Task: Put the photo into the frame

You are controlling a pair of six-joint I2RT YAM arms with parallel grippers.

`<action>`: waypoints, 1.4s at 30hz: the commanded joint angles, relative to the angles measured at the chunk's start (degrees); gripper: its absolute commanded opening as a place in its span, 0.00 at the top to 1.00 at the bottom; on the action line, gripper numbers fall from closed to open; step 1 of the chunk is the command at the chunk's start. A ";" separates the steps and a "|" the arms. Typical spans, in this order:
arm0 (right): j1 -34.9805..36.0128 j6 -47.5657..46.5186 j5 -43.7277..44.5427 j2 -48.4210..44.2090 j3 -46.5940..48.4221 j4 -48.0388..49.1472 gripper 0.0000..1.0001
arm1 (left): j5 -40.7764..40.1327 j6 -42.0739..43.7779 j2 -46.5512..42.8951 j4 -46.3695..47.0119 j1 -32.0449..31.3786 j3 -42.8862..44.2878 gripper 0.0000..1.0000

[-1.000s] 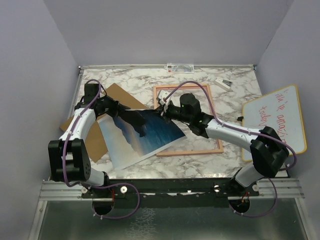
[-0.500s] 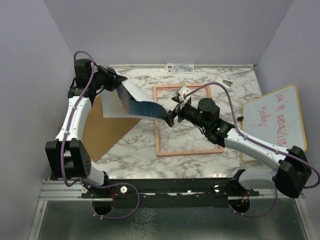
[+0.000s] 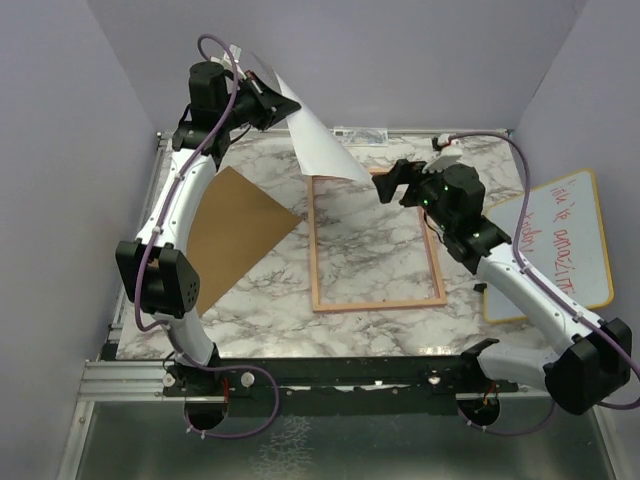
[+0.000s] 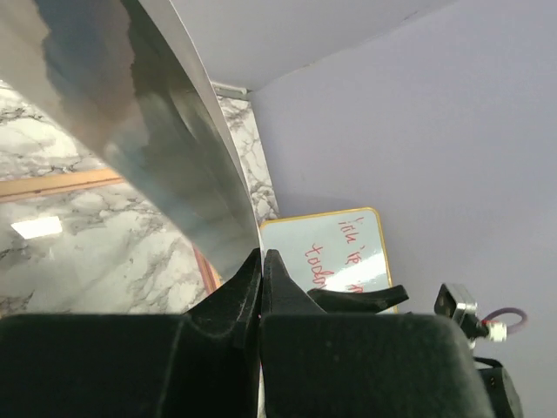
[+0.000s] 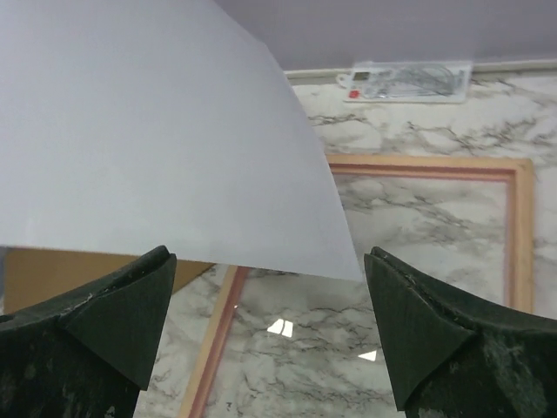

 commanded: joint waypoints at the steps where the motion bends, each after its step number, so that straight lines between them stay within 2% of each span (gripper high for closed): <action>1: -4.88 9.70 10.07 1.47 3.78 -13.21 0.06 | 2.41 2.83 3.56 -0.47 -1.33 5.55 1.00; 3: -8.03 12.69 14.25 3.59 4.54 -19.48 0.07 | 3.93 2.77 4.30 -0.55 -1.35 6.29 1.00; 5: -12.22 15.11 14.21 5.38 3.30 -23.19 0.07 | 4.59 2.07 4.34 -0.23 -1.49 5.78 1.00; 10: -21.37 18.64 5.32 12.18 3.19 -28.41 0.12 | 12.14 -5.40 3.50 10.04 -5.96 -1.85 1.00; 16: -23.09 21.72 2.53 18.75 7.61 -31.80 0.16 | 13.00 -11.53 -0.03 21.80 -11.68 -13.79 1.00; 20: -23.82 22.43 3.00 20.90 8.73 -32.63 0.17 | 13.42 -15.45 0.34 28.94 -13.42 -13.59 1.00; 24: -24.72 22.43 2.98 21.88 8.59 -32.70 0.17 | 13.62 -13.98 1.18 29.05 -16.38 -10.52 1.00; 29: -26.53 23.10 2.72 21.88 7.53 -32.13 0.18 | 12.10 -14.22 0.97 29.74 -17.83 -12.61 1.00; 33: -27.77 23.22 2.51 22.51 6.91 -31.73 0.18 | 10.70 -13.06 -1.18 30.05 -17.89 -17.67 1.00; 36: -28.31 23.22 1.85 23.68 6.90 -31.78 0.18 | 8.95 -10.42 -2.82 28.23 -17.90 -25.34 1.00; 39: -29.36 23.47 1.22 24.55 6.81 -31.58 0.18 | 6.62 -5.36 -3.75 24.29 -17.81 -32.93 1.00; 42: -29.97 23.41 0.83 25.16 6.86 -31.48 0.18 | 1.10 2.22 -3.63 16.75 -17.81 -36.16 1.00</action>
